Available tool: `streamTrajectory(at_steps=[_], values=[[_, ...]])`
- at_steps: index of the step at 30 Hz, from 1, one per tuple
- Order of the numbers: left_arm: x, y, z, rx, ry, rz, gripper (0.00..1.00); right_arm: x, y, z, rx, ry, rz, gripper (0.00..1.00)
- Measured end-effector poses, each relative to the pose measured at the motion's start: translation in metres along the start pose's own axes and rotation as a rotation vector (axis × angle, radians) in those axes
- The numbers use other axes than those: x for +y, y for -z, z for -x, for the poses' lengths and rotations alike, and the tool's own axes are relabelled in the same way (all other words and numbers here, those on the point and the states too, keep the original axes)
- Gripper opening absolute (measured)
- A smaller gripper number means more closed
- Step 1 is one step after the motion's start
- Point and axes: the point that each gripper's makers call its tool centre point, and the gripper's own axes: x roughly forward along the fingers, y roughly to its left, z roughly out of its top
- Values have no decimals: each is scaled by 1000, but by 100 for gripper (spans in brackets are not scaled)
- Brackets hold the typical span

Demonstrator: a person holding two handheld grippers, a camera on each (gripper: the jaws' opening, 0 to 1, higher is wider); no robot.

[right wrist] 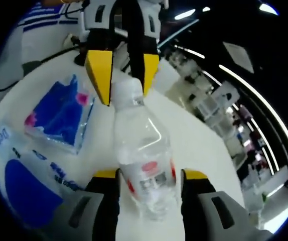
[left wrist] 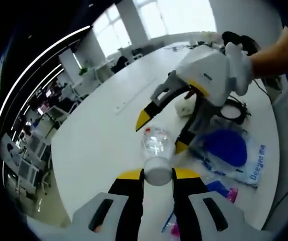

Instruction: Arrange the tabletop items into an orderly group along one side of the table until the central work area is clear of visible clutter.

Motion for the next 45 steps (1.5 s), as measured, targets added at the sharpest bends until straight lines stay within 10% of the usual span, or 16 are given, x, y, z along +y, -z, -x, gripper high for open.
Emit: streamTrajectory(at_steps=[24, 45], values=[[7, -17, 9, -45, -39, 18, 20, -3, -3, 6, -9, 6, -58, 37], [42, -59, 25, -176, -121, 25, 20, -14, -29, -1, -171, 15, -489, 35]])
